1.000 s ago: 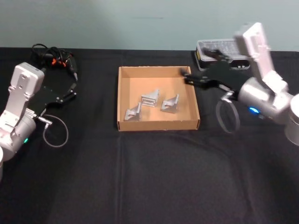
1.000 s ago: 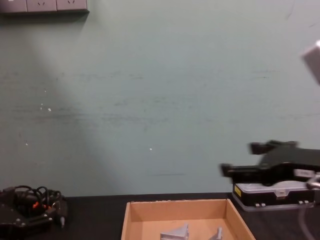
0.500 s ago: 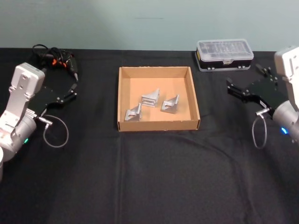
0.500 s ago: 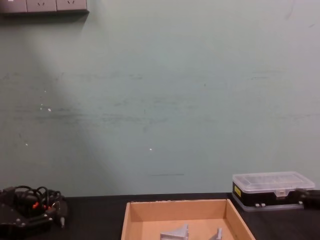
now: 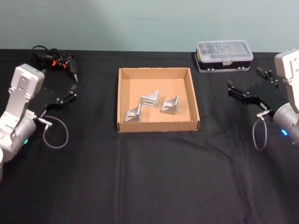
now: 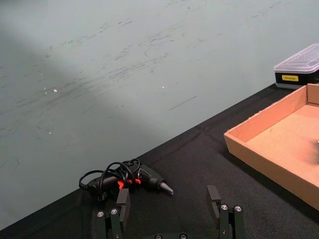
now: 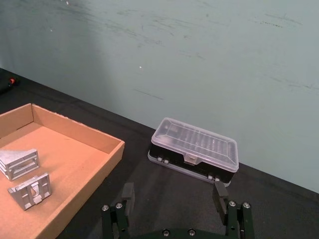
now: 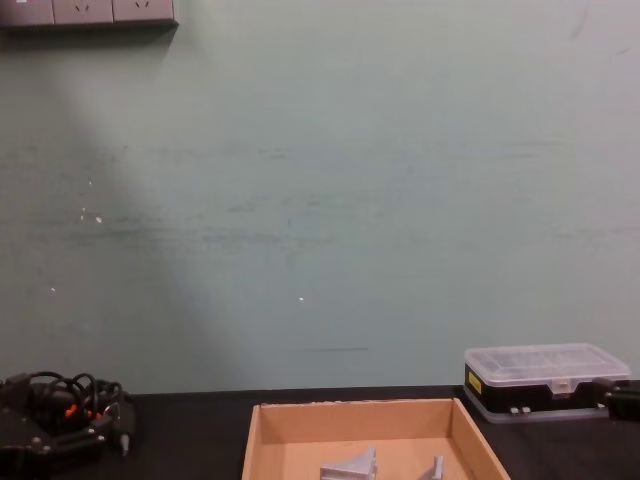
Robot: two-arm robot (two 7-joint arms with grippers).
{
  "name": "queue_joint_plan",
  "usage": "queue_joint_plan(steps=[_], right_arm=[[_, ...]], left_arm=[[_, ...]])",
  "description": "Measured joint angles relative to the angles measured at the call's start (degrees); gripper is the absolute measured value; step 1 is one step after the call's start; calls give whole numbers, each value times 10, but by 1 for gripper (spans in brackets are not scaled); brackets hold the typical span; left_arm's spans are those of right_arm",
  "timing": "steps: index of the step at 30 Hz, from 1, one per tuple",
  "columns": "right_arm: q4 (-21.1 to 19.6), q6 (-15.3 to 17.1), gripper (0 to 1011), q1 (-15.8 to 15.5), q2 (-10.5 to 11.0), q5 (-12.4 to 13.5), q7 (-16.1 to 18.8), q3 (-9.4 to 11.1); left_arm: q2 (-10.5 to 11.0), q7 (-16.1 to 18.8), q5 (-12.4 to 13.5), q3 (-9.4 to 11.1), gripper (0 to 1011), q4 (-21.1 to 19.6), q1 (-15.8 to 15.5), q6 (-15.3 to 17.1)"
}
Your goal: Use one hand to pick up the angle iron from the table and place it into the box.
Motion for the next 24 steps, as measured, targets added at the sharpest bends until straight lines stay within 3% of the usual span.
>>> queue_joint_plan(steps=[24], right_arm=[[-1, -1, 1000, 1, 1, 0, 1, -1]], left_arm=[[0, 0, 0, 0, 1000, 0, 0, 0]])
